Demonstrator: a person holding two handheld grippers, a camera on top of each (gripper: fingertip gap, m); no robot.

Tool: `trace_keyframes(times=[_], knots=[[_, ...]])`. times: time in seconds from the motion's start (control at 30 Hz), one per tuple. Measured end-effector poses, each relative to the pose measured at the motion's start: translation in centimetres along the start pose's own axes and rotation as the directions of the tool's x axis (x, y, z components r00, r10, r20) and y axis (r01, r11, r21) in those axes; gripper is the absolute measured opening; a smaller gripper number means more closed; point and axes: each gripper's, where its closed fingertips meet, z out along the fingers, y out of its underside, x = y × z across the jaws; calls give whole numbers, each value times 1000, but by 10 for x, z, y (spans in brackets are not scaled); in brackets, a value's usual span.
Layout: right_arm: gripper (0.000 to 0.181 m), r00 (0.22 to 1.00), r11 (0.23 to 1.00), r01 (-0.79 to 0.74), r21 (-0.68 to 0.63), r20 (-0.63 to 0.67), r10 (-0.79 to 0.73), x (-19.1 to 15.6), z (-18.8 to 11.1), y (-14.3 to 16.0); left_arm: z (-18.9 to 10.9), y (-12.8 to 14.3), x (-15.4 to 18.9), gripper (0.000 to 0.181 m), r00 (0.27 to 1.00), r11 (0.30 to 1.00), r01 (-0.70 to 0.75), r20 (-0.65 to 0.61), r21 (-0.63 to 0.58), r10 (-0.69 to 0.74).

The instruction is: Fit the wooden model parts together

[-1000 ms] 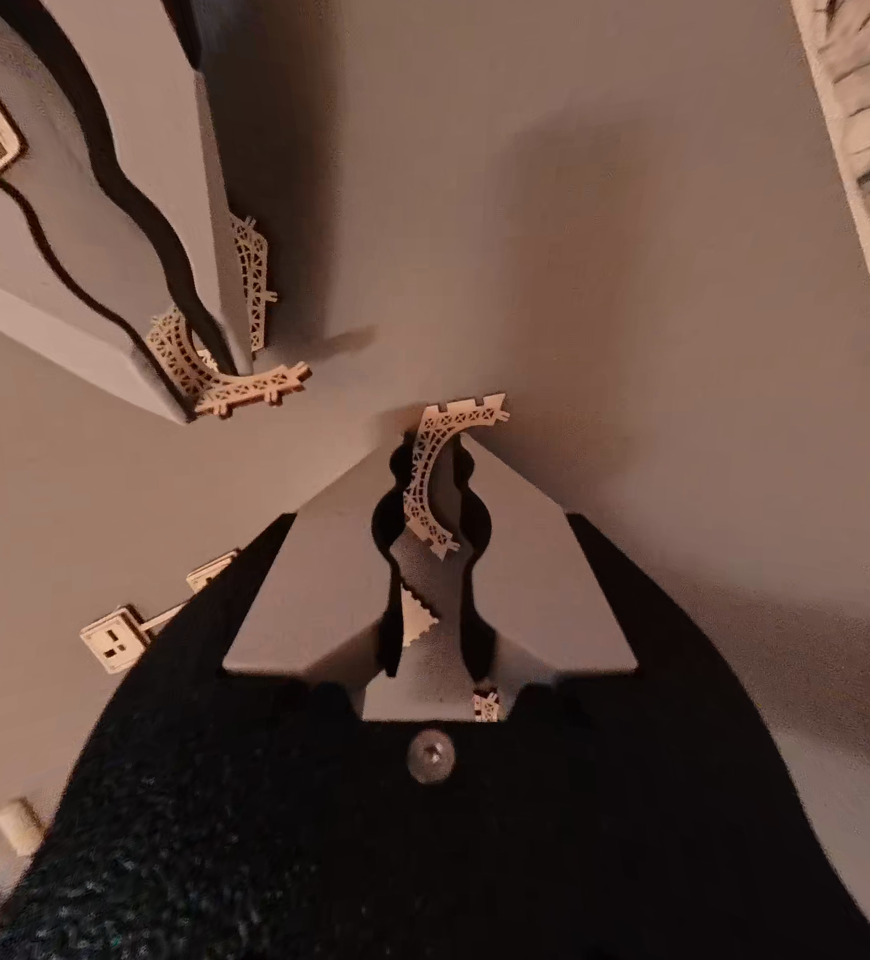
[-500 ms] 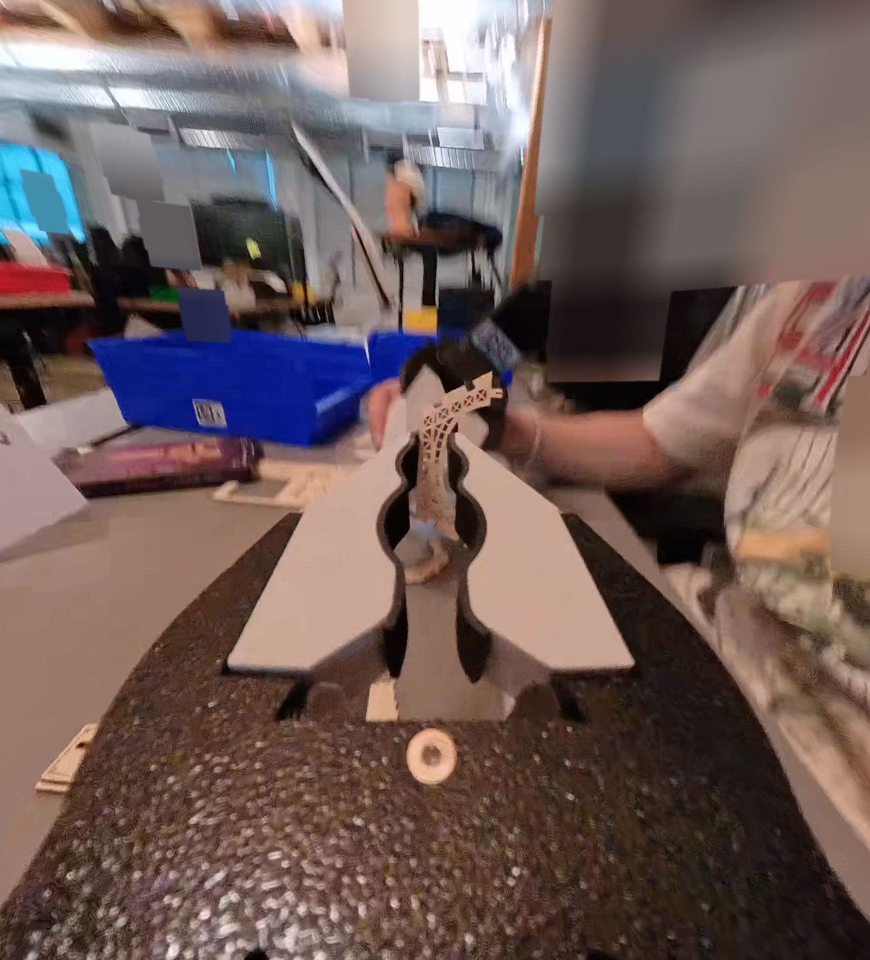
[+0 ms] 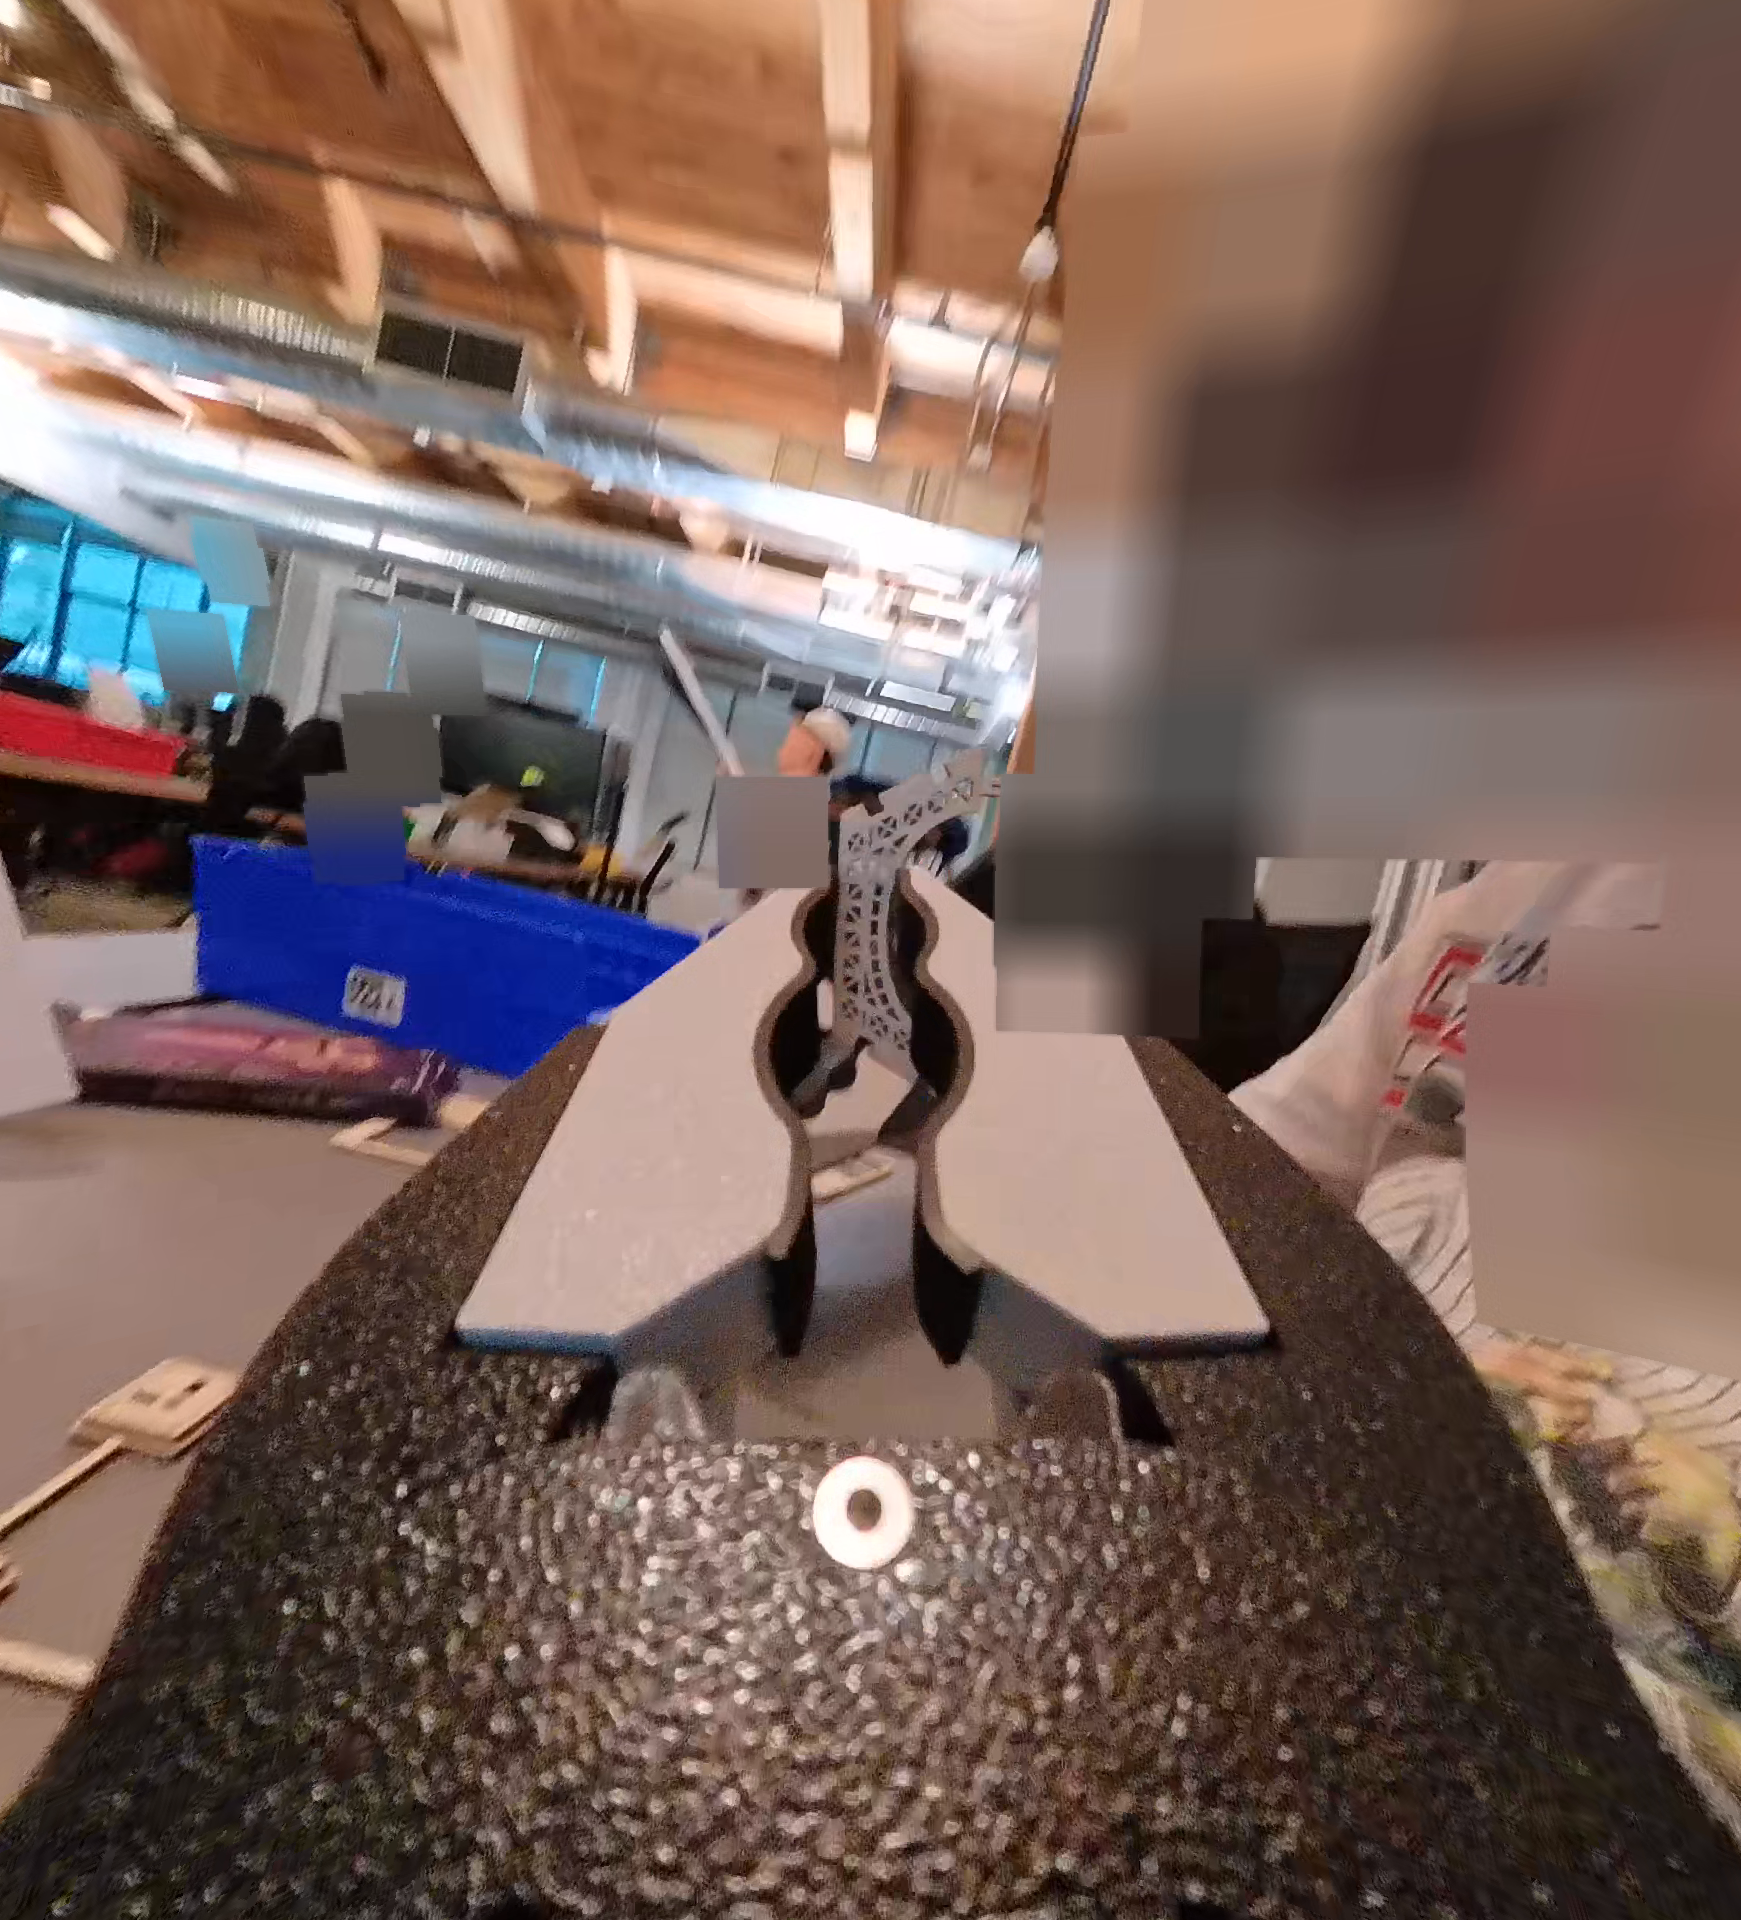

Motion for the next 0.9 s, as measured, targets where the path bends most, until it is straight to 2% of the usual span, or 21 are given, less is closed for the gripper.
trace_keyframes(times=[0.03, 0.1, 0.13, 0.2, 0.27, 0.37, 0.43, 0.53, 0.6, 0.63, 0.67, 0.8, 0.9], knots=[[11, 1000, 1000, 3, -25, -8, -3, 3, -1, 6, 3, 15, -4, 7, 998, 994, -34, 44, -108, 38], [11, 1000, 997, 2, -77, -30, -4, 9, -5, 19, 5, 46, -7, 8, 989, 935, -99, 69, -341, 129], [11, 999, 995, -8, -96, -38, 5, 12, -7, 25, 4, 60, -10, 8, 980, 877, -130, 76, -462, 185], [11, 999, 991, -22, -133, -52, 16, 16, -9, 37, -4, 84, -17, 8, 942, 713, -216, 49, -668, 331], [11, 998, 989, -27, -146, -52, 20, 15, -9, 41, -15, 96, -29, 8, 875, 515, -274, 11, -812, 484], [11, 999, 989, -10, -145, -50, 3, 13, -6, 37, -23, 89, -43, 8, 704, 255, -362, -84, -897, 705], [11, 998, 987, 13, -158, -51, -21, 12, -4, 35, -26, 80, -53, 8, 512, 67, -416, -173, -907, 841], [11, 997, 978, 56, -199, -33, -64, 8, -1, 39, -32, 80, -61, 8, 202, -247, -432, -360, -867, 911], [11, 996, 972, 76, -224, -18, -82, 5, 0, 44, -38, 91, -60, 8, 68, -428, -421, -498, -800, 864], [11, 996, 969, 84, -231, -12, -89, 3, 1, 46, -38, 95, -59, 8, 18, -488, -409, -541, -772, 841], [11, 996, 969, 87, -231, -7, -91, 2, 2, 47, -39, 99, -58, 8, -9, -527, -396, -571, -752, 821], [11, 994, 965, 108, -239, 6, -110, -2, 4, 46, -50, 114, -58, 8, -21, -643, -357, -683, -677, 730], [11, 992, 961, 122, -247, 10, -123, -2, 5, 47, -58, 120, -59, 8, -47, -762, -317, -793, -565, 607]])
